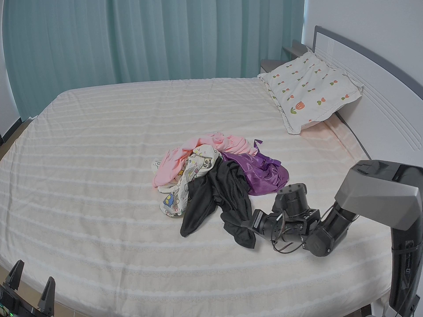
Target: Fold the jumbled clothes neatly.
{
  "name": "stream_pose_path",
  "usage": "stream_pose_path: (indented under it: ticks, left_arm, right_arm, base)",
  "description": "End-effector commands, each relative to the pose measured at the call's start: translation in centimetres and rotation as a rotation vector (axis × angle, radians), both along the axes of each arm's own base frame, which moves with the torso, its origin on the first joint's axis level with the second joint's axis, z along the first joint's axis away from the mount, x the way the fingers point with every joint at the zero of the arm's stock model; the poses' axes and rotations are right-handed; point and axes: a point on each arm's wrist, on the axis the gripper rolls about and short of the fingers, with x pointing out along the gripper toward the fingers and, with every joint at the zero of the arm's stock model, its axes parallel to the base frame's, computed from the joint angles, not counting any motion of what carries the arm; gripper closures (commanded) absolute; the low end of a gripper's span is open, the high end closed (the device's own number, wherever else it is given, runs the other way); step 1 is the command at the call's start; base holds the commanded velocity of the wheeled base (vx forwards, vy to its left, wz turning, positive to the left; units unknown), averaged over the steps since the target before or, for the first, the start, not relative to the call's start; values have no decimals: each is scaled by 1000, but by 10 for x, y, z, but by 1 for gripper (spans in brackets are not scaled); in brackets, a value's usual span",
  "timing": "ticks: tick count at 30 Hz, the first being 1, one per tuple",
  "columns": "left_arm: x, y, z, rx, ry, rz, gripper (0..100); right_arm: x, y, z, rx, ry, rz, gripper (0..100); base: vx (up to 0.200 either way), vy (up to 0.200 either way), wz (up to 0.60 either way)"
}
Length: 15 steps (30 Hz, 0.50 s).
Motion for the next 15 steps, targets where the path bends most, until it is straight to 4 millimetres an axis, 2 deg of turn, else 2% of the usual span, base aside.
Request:
stream_pose_path:
  ticks: [1, 3, 4, 5, 6, 7, 8, 9, 11, 13, 15]
  left_arm:
    - [0, 0, -5, -21, 6, 4, 0]
    - [0, 0, -2, -33, -18, 11, 0]
    - [-4, 0, 16, -52, -89, 3, 0]
    - [-12, 0, 43, -77, -187, 4, 0]
    - [-17, 0, 60, -96, -230, 3, 0]
    - [-13, 0, 93, -142, -205, -2, 0]
    - [-3, 0, 94, -125, -114, 7, 0]
    - [-2, 0, 93, -119, -102, 7, 0]
    - [12, -1, 90, 22, 16, -61, 0]
    - [37, -3, 89, 15, 149, -143, 0]
    - [60, -4, 92, -25, 220, -147, 0]
  right_arm:
    - [-44, -31, 52, 146, -59, 40, 100]
    - [-62, -40, 58, 187, -63, 86, 100]
    - [-68, -43, 56, 199, -60, 103, 100]
    - [-69, -43, 56, 210, -64, 107, 100]
    - [-70, -44, 55, 216, -68, 106, 100]
    - [-72, -46, 54, 240, -77, 102, 100]
    - [-72, -47, 53, 253, -82, 95, 100]
    - [-71, -47, 53, 256, -81, 92, 100]
    - [-74, -48, 45, 273, -88, 86, 100]
    - [-77, -49, 42, 286, -105, 93, 100]
    - [-79, -48, 37, 286, -105, 97, 100]
  base:
    - [0, 0, 0]
    - [0, 0, 0]
    - [0, 0, 0]
    - [0, 0, 0]
    - [0, 0, 0]
    - [0, 0, 0]
    - [0, 0, 0]
    - [0, 0, 0]
    - [0, 0, 0]
    - [0, 0, 0]
    - [0, 0, 0]
